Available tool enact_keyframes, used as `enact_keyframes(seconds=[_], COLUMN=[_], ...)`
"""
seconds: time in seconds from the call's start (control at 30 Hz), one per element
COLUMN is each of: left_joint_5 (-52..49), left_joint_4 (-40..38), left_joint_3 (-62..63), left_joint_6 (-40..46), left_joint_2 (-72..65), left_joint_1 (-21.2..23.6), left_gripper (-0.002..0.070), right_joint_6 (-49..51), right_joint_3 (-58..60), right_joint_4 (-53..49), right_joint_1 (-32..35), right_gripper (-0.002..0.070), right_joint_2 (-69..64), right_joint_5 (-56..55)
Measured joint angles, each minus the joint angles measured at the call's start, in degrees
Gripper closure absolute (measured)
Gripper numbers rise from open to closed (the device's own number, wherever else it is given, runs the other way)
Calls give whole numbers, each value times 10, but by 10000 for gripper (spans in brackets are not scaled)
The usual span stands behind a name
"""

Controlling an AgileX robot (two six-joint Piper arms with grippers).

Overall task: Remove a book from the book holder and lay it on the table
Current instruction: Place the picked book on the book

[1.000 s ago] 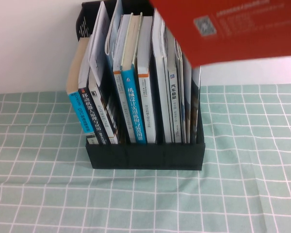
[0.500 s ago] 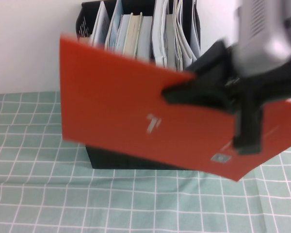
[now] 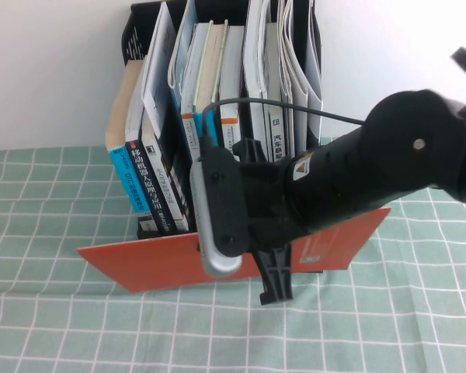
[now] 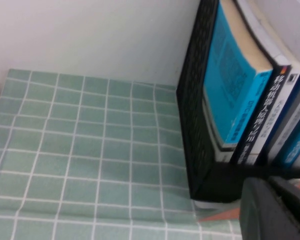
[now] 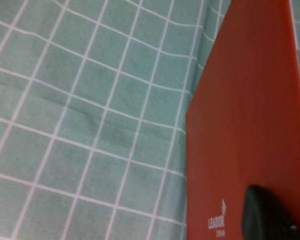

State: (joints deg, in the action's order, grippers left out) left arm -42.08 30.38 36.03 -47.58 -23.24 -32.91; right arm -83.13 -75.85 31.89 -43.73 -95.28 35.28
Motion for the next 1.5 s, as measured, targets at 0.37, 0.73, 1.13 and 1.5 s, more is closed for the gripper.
enact_keyframes(seconds=[0.37, 0.73, 1.13, 1.5], left_joint_5=[23, 27, 54, 54], left_joint_4=[0, -4, -35, -54], left_joint_3=[0, -1, -7, -7], left_joint_6=[-9, -9, -9, -9], left_joint_2=[0, 0, 0, 0], left_joint_1=[0, 0, 0, 0], left_gripper=[678, 678, 678, 678], right_joint_6=[-19, -14, 54, 67], right_joint_3=[-1, -5, -5, -7], right_joint_4=[4, 17, 22, 46], right_joint_1=[0, -2, -1, -1], right_gripper=[661, 654, 213, 209], right_joint_2=[-71, -106, -121, -82], right_joint_5=[-85, 25, 91, 185])
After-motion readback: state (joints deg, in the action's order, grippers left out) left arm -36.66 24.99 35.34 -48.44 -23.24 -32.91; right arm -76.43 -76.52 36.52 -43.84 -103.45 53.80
